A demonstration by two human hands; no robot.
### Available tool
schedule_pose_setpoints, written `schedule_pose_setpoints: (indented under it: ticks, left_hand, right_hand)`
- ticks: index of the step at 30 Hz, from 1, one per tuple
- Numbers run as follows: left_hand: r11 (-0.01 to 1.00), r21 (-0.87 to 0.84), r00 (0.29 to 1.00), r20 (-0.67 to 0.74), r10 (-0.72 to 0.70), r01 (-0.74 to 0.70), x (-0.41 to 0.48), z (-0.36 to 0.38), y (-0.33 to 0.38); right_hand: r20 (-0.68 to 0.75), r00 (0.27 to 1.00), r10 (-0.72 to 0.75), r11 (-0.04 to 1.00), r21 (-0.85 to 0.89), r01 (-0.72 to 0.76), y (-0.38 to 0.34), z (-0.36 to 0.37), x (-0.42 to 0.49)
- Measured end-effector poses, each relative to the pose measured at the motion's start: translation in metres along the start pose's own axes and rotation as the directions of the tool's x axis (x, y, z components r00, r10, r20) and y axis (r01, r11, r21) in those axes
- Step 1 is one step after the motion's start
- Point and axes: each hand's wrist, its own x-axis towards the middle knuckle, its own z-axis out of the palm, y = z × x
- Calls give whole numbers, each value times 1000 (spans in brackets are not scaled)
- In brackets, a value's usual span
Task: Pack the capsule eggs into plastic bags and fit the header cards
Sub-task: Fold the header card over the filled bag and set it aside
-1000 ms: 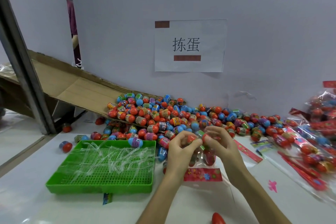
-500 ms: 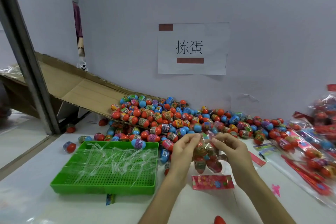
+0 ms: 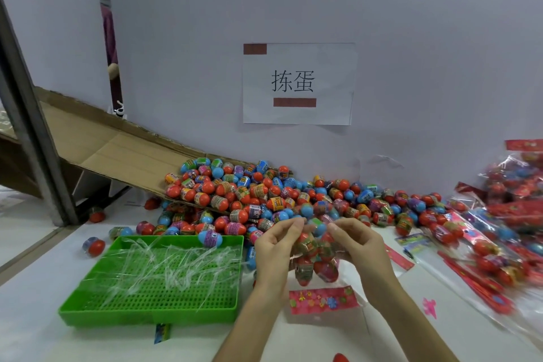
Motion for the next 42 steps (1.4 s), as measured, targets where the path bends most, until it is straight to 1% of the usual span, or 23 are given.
schedule_pose_setpoints:
  ticks: [3,7,10,12,15,18,20,23,25,26,31,34,37,40,42]
  left_hand:
    - [1000,-19,1000,-5,-3,3,-1,0,2]
    - [1000,-22,1000,-2,17,-17,-3,1,6]
    - [999,-54,1000,-16,5,-6,-1,0,6]
    - [998,-61,1000,-13,-1,0,-2,0,7]
    - [995,-88,999,-26,-47,45,-3,2,8]
    - [981,-164,994,-10,-109,106,-2,3,11]
    - [964,-201,985,53,-165,172,-5,2,13]
    - [962,-75,945,222,-239,261,-13,3,18]
    - [964,5,926,276,-258,267,-16,4,17]
    - [964,17,923,285,-259,266,-17,4,17]
    - [953,-100,922,297,-247,287,-14,3,17]
    - [923,-213,925,278,-257,321,-12,5,11]
    - [889,-304,924,282,-259,342,-11,7,9]
    - [885,-313,922,290,-257,345,-11,7,8]
    - [896,-281,921,286,-264,344,-12,7,9]
  right_hand:
    - [-11,1000,10,1000,23,-9,1,-1,0]
    - [39,998,52,995,81,-55,-3,-3,-1]
    - [113,989,93,995,29,-96,-3,-3,-1]
    - [126,987,102,994,11,-104,0,-3,-1]
    - [108,985,132,986,85,-141,2,-4,1]
    - [120,982,146,970,179,-166,1,-1,1]
    - [113,984,140,964,211,-161,0,1,1]
    - [79,987,138,954,259,-154,-2,1,1]
    - [64,989,132,954,264,-144,-4,0,0]
    - [60,990,131,955,260,-142,-5,-1,0]
    - [45,991,128,950,281,-136,-5,2,0]
    - [74,990,118,934,330,-135,-6,5,0]
    - [91,986,137,911,379,-162,-7,8,0]
    - [96,985,141,901,400,-168,-7,9,-1]
    - [111,983,146,892,416,-179,-7,8,-2]
